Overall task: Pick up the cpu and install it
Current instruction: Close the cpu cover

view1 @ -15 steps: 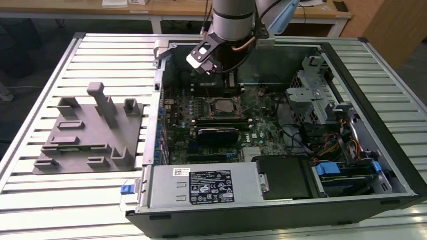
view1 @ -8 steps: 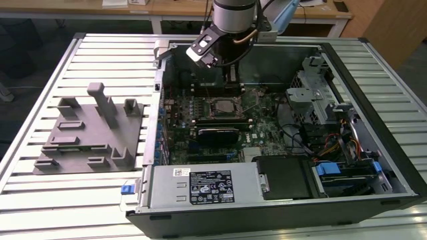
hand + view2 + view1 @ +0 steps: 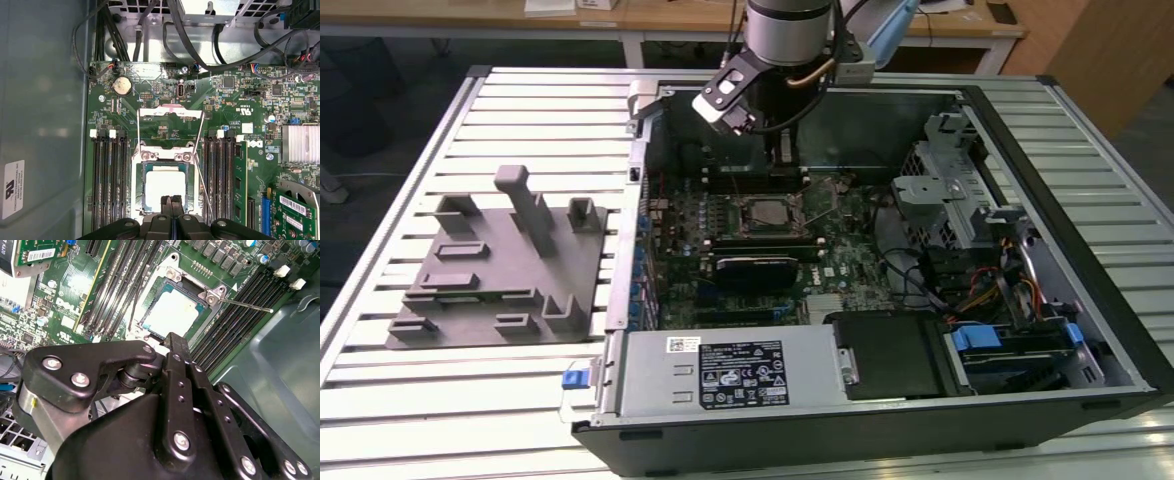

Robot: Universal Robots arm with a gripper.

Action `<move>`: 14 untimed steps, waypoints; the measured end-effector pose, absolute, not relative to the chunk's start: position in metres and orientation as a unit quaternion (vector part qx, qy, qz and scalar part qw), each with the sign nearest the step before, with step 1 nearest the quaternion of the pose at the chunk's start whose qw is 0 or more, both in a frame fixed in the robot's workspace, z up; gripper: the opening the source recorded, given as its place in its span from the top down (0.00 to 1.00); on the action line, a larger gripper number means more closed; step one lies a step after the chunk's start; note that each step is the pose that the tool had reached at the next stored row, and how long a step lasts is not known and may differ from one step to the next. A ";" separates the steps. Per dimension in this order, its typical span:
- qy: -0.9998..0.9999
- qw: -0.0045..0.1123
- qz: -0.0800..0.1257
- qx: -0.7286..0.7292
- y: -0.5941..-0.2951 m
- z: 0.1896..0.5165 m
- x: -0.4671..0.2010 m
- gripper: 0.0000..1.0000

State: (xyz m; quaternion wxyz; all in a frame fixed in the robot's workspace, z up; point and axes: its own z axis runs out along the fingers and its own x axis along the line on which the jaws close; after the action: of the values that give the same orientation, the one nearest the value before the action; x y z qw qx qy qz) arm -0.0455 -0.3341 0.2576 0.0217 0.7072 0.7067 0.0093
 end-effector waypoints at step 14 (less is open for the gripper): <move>0.707 0.021 0.009 0.707 -0.334 0.258 -0.032 0.89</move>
State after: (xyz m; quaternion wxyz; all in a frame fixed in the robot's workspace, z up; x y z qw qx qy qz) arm -0.0324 -0.3341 0.2577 0.0212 0.7072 0.7067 0.0088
